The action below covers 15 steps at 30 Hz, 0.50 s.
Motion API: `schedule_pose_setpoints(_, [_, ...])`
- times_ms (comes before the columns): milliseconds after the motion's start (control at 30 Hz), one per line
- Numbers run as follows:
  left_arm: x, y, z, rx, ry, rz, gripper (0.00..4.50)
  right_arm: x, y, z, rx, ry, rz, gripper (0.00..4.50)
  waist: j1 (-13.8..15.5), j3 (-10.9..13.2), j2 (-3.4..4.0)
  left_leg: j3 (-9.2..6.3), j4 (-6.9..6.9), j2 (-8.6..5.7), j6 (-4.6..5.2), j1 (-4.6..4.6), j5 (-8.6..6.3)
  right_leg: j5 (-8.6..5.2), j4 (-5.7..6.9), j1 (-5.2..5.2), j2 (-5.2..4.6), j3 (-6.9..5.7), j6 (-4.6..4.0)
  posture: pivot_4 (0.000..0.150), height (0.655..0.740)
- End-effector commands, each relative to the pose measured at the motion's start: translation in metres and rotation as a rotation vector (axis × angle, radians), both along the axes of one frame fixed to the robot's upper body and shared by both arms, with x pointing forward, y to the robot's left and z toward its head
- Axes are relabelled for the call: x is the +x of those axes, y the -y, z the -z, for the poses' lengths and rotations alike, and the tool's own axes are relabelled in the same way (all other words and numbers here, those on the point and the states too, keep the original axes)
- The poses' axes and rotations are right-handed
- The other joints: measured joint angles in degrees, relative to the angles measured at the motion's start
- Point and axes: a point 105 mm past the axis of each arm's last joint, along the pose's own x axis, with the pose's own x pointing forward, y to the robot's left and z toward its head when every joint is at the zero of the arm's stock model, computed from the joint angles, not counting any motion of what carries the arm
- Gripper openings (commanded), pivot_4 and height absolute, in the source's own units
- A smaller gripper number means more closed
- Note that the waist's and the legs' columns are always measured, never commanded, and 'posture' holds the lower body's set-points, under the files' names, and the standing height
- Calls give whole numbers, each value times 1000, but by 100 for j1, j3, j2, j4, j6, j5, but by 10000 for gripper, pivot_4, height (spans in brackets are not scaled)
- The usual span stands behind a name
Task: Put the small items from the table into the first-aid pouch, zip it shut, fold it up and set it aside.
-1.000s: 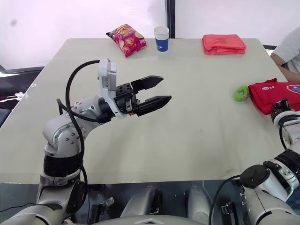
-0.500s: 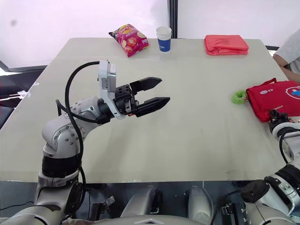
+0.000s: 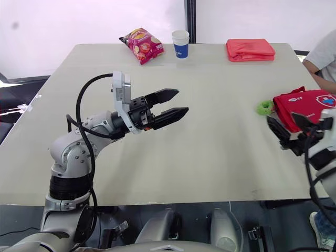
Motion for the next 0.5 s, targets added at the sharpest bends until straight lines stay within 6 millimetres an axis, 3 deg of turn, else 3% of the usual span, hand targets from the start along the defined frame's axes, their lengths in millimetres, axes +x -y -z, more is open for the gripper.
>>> schedule_pose_setpoints(33, [11, -13, 0, -25, 43, -103, 45000, 8, -32, -3, -148, 110, -131, 44625, 31, 2, -4, -1, 0, -3, 0, -2, 0, 0, -2, -1, -5, -5, 0, 1500, 7395])
schedule_pose_setpoints(100, [8, -25, 16, 21, 20, -114, 45000, 9, -54, 3, -191, 123, -265, 44625, 34, 7, -11, -4, 3, -5, -1, -8, 1, 0, -4, -3, -9, -13, 0, 1500, 7395])
schedule_pose_setpoints(200, [-3, -51, 42, 92, -40, -147, 45000, 4, -59, 9, -248, 134, -370, 44625, -10, 8, -7, -1, -4, -4, -1, -4, 1, 0, -5, -5, -11, -12, -1, 1500, 7395])
schedule_pose_setpoints(367, [-28, -113, 77, 198, -161, -274, 45000, -23, -23, 27, -387, 77, -390, 44625, 94, 15, -19, -18, -1, -2, -3, -7, 1, -1, -7, 3, -39, -17, -3, 1500, 7395])
schedule_pose_setpoints(500, [-43, -143, 90, 245, -213, -351, 45000, -42, -5, 37, -425, 7, -397, 44625, 152, 16, -19, -21, -4, -2, -2, -4, -1, -2, -21, 12, -50, -18, -4, 1500, 7395])
